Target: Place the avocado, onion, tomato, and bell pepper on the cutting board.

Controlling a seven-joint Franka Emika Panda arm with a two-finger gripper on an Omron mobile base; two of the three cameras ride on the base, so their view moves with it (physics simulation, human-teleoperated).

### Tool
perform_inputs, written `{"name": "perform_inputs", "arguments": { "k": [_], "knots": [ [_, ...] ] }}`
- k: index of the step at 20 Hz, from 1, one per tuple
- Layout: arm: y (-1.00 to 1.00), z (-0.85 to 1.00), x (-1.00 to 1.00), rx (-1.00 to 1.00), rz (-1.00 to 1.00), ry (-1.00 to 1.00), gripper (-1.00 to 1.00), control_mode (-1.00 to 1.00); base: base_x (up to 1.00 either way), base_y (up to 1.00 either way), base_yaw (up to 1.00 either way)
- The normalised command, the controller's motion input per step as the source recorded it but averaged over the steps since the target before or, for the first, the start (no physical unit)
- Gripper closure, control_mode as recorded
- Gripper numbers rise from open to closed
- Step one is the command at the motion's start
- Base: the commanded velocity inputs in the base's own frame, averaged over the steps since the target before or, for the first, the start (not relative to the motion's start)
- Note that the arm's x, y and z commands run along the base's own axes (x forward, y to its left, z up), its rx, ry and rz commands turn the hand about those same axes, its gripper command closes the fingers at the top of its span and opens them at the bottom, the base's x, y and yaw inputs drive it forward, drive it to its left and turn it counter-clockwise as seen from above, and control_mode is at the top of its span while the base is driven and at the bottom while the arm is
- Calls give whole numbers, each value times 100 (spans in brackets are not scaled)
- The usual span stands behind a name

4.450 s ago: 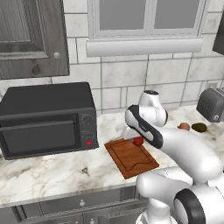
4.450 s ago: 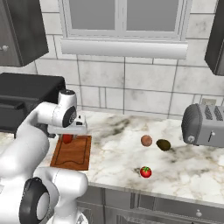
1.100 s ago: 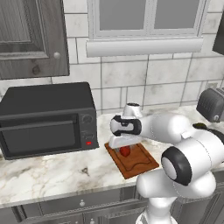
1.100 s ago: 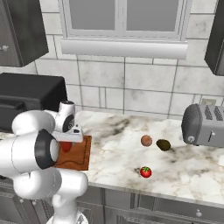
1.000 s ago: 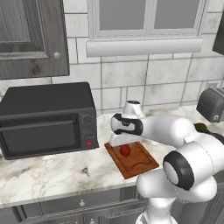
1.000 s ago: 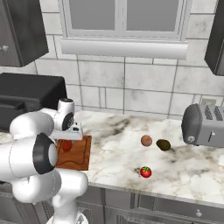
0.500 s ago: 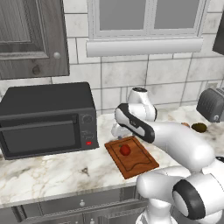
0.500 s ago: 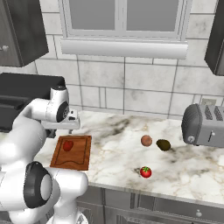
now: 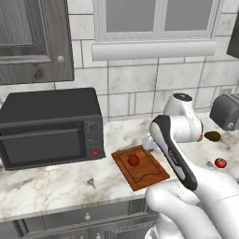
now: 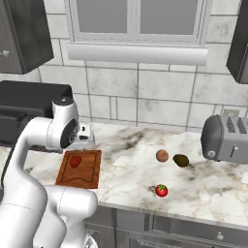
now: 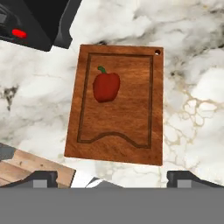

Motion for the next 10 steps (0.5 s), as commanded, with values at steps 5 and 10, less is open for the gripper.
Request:
{"name": "perform_inputs", "arguments": {
  "k": [5, 10],
  "knots": [
    [-89, 33, -85, 0, -3, -15, -100, -100, 0, 0, 0],
    [-98, 38, -70, 0, -9, -5, -100, -100, 0, 0, 0]
  ]
}}
